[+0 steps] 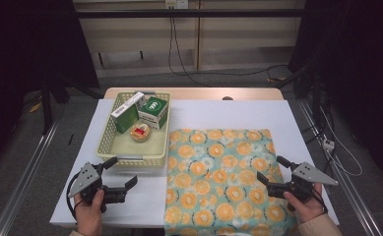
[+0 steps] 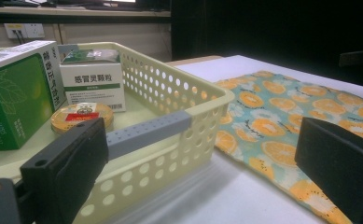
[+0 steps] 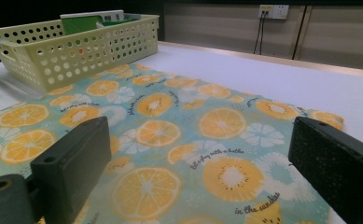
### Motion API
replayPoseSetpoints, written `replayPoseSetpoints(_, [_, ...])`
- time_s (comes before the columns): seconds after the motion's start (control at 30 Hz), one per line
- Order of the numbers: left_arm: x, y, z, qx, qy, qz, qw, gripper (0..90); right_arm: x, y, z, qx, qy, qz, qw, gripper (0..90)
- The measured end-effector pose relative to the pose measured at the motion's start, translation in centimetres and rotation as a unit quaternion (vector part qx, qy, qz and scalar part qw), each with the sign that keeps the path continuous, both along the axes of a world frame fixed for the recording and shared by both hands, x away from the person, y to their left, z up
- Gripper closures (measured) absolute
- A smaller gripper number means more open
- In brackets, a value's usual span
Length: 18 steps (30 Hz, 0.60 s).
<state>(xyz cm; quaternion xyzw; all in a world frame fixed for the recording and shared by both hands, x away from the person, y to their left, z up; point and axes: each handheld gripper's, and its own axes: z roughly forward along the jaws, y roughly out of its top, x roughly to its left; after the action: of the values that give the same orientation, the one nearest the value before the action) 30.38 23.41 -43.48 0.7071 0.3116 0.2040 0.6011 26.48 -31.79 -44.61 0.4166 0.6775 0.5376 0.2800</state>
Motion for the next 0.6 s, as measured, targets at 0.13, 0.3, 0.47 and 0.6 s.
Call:
replayPoseSetpoints(0.13, [0.08, -0.04, -0.06, 0.004, 0.0, -0.005, 1.0, 2.4, 0.02, 0.11, 0.03, -0.003, 0.004, 0.002, 1.0, 5.6])
replayPoseSetpoints(0.3, [-0.02, -0.07, 0.06, 0.002, 0.0, -0.005, 1.0, 2.4, 0.01, 0.09, 0.02, -0.005, 0.007, 0.004, 1.0, 5.7])
replayPoseSetpoints(0.47, [-0.01, -0.06, 0.02, -0.001, 0.003, -0.004, 1.0, 2.4, 0.04, 0.25, 0.06, -0.009, 0.006, 0.009, 0.9999, 5.5])
replayPoseSetpoints(0.6, [0.0, -0.25, 0.07, -0.002, 0.001, -0.006, 1.0, 2.4, -0.01, 0.4, 0.4, -0.02, 0.005, 0.012, 0.9997, 5.5])
